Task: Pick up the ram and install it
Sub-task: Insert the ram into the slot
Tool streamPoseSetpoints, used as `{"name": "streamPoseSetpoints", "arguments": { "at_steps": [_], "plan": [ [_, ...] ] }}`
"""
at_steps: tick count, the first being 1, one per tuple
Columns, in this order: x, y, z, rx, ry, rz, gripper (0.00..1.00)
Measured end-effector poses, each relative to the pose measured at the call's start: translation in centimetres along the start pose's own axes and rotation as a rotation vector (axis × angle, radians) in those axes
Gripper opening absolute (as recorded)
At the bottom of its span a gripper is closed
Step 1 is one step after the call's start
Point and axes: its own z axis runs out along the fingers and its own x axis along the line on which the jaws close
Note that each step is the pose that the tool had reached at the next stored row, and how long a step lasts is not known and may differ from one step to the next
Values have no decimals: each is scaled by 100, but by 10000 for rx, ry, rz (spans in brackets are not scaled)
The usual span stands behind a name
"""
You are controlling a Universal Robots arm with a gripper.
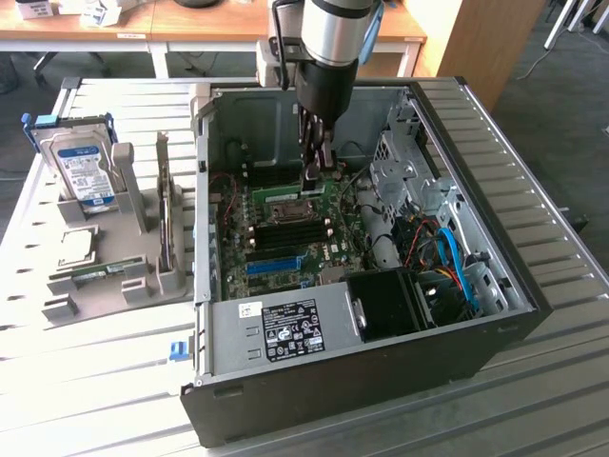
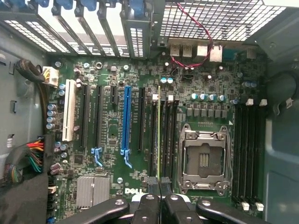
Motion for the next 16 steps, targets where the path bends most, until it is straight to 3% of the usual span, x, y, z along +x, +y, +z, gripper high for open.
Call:
{"name": "streamPoseSetpoints", "arguments": {
  "at_steps": [16],
  "plan": [
    [0,-1,16,4,-7,201,12]
  ]
}}
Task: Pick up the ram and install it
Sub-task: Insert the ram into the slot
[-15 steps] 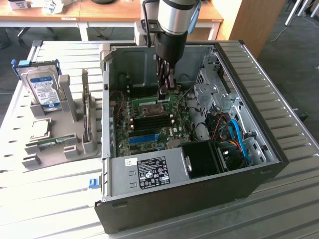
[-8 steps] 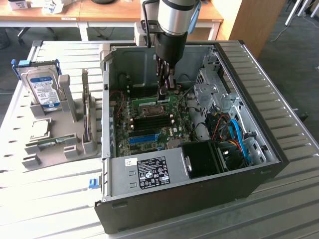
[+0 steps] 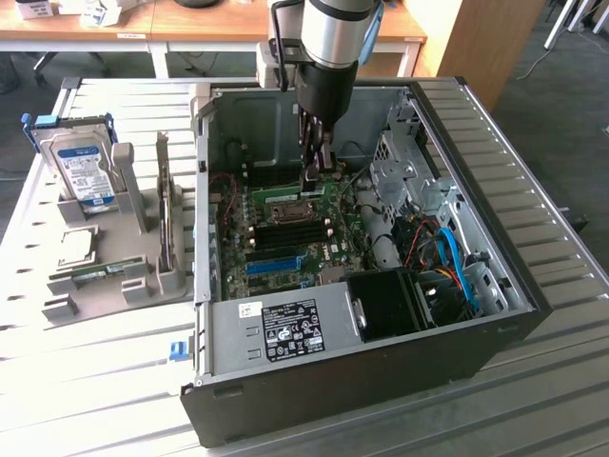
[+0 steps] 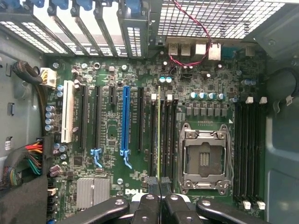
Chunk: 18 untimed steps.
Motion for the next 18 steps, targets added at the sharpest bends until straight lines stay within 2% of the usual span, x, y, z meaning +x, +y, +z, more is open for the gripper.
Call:
{"name": "streamPoseSetpoints", "arguments": {
  "at_steps": [6,11,18],
  "plan": [
    [0,-2,1,2,-4,63,12],
    [0,-50,-2,0,-3,65,12],
    [1,-51,26,1,-4,65,12]
  ]
}}
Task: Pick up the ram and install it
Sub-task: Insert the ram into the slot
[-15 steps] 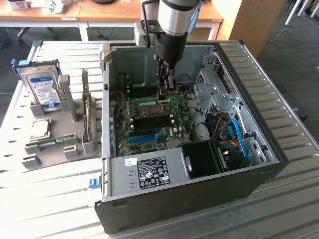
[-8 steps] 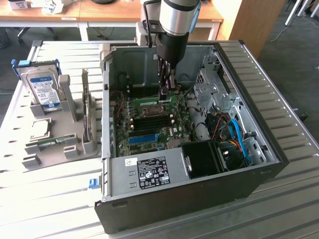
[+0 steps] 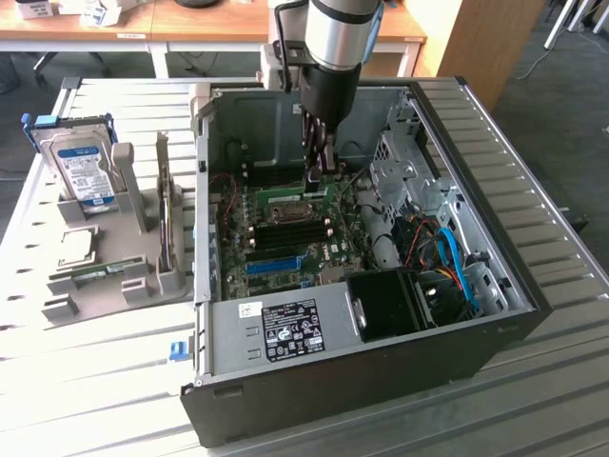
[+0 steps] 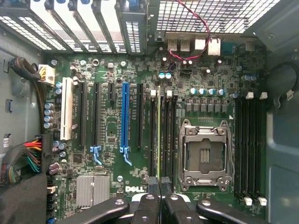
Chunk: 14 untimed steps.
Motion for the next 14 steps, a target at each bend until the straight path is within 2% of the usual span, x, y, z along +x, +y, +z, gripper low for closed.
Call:
{"name": "streamPoseSetpoints", "arguments": {
  "at_steps": [14],
  "plan": [
    [4,-8,181,10,1,0,12]
  ]
}}
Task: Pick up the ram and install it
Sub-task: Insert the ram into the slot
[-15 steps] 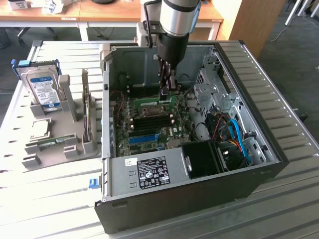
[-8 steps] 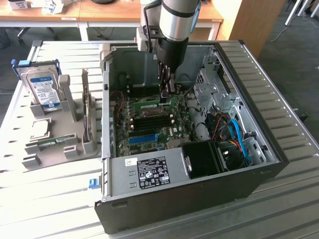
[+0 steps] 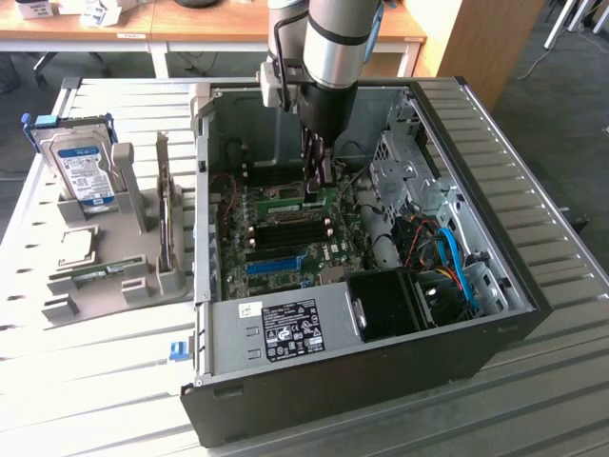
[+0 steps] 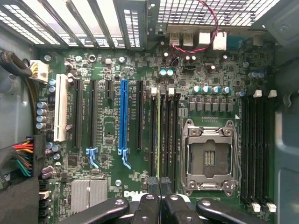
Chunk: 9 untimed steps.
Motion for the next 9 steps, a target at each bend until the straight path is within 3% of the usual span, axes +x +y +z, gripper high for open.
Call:
{"name": "streamPoseSetpoints", "arguments": {
  "at_steps": [9],
  "plan": [
    [2,-4,101,6,0,0,12]
  ]
}}
